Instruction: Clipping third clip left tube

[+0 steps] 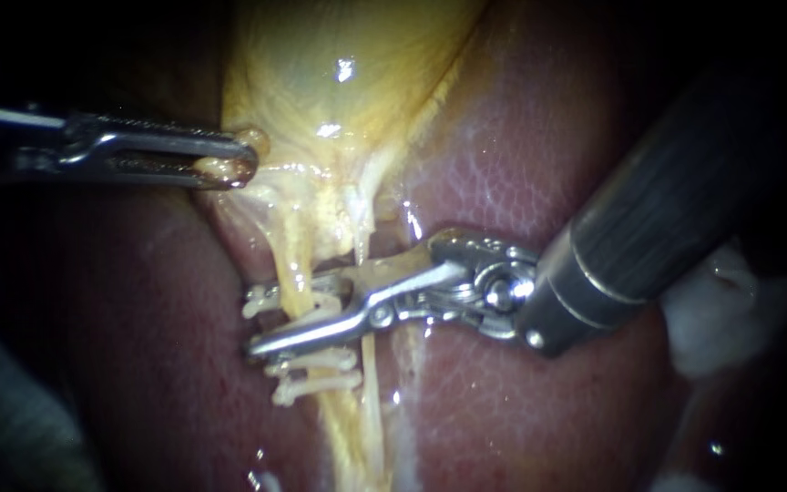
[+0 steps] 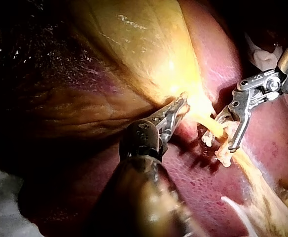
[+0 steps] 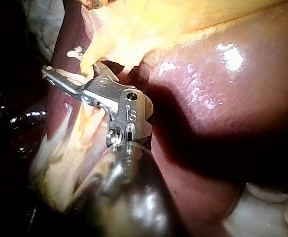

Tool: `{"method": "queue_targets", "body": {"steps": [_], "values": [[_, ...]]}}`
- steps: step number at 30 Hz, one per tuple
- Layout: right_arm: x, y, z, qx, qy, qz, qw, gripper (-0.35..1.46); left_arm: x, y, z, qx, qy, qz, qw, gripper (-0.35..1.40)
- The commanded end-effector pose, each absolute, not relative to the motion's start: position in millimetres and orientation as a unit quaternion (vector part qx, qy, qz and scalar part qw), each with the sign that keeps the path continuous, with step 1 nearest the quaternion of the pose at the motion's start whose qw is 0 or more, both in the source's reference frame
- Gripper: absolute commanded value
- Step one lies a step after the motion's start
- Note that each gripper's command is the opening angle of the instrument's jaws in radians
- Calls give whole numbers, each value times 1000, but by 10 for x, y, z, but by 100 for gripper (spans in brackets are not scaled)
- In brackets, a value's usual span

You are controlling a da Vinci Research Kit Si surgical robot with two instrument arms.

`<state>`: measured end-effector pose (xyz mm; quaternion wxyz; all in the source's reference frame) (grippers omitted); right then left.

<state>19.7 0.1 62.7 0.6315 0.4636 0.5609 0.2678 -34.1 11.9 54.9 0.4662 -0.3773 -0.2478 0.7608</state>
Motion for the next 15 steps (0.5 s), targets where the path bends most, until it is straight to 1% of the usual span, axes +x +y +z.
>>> {"method": "queue_targets", "body": {"steps": [1, 5, 10, 15], "values": [[197, 3, 624, 465, 560, 268, 631, 46, -341, 119, 549, -377, -248, 761, 466, -35], [197, 9, 615, 468, 560, 268, 629, 42, -341, 119, 549, -377, -248, 761, 466, -35], [195, 20, 605, 474, 559, 266, 626, 30, -341, 119, 549, -377, -248, 761, 466, -35], [190, 26, 597, 477, 557, 275, 622, 8, -341, 119, 550, -377, -248, 761, 466, -35]]}}
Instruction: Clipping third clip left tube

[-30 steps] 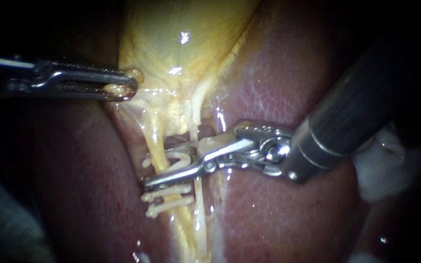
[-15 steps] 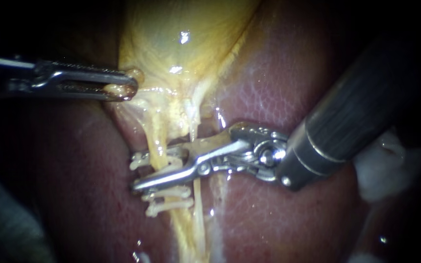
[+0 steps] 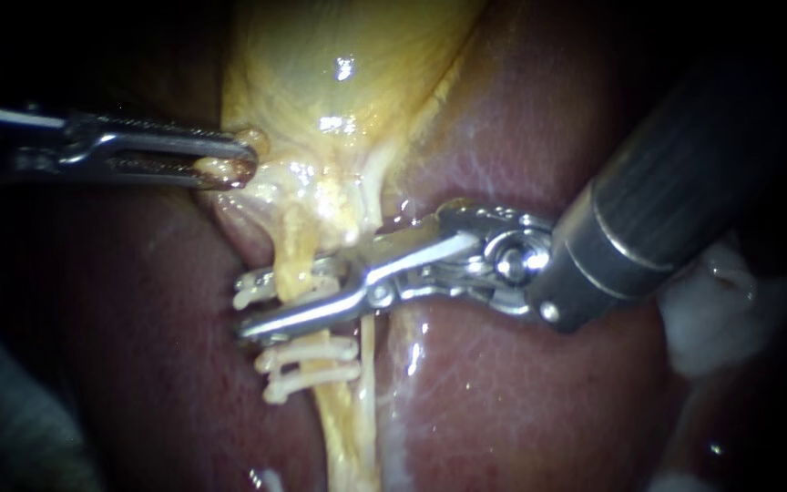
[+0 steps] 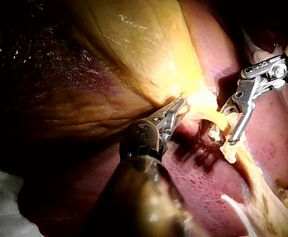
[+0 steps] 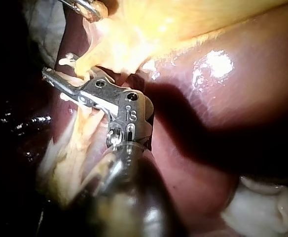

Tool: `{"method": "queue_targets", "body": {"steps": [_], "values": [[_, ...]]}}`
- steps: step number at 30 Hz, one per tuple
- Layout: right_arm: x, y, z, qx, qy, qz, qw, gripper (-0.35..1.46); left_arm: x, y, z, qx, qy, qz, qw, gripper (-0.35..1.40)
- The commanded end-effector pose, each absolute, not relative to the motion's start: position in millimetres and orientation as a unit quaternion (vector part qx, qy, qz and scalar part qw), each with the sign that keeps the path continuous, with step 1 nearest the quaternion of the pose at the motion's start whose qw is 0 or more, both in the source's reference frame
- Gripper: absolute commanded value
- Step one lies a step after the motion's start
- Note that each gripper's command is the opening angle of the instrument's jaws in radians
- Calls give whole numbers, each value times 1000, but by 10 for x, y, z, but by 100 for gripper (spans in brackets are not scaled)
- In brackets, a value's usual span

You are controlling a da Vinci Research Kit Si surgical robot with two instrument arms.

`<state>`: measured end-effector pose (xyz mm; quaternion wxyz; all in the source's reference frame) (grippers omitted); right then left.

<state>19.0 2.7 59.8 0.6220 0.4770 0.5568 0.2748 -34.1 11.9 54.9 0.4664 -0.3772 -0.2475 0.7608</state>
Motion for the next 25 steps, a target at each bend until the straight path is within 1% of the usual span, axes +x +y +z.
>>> {"method": "queue_targets", "body": {"steps": [1, 3, 5, 6, 8, 13, 22, 24, 25], "values": [[189, 27, 596, 479, 555, 277, 621, 1, -341, 119, 550, -377, -247, 761, 466, -35], [188, 27, 596, 479, 555, 276, 621, -12, -341, 119, 550, -377, -247, 761, 466, -35], [188, 26, 596, 478, 556, 277, 621, -30, -341, 119, 550, -377, -247, 761, 466, -35], [187, 26, 596, 485, 550, 284, 618, -35, -341, 119, 550, -377, -247, 761, 466, -35], [185, 24, 598, 496, 540, 296, 612, -35, -341, 119, 550, -377, -247, 761, 466, -35], [182, 20, 601, 488, 542, 302, 614, -35, -342, 119, 550, -377, -247, 761, 466, -35], [182, 19, 603, 488, 542, 302, 614, -35, -342, 119, 551, -377, -247, 761, 466, -35], [183, 16, 604, 500, 530, 316, 607, -35, -342, 119, 551, -377, -247, 761, 466, -35], [183, 14, 605, 503, 527, 320, 606, -20, -342, 119, 551, -377, -247, 761, 466, -35]]}}
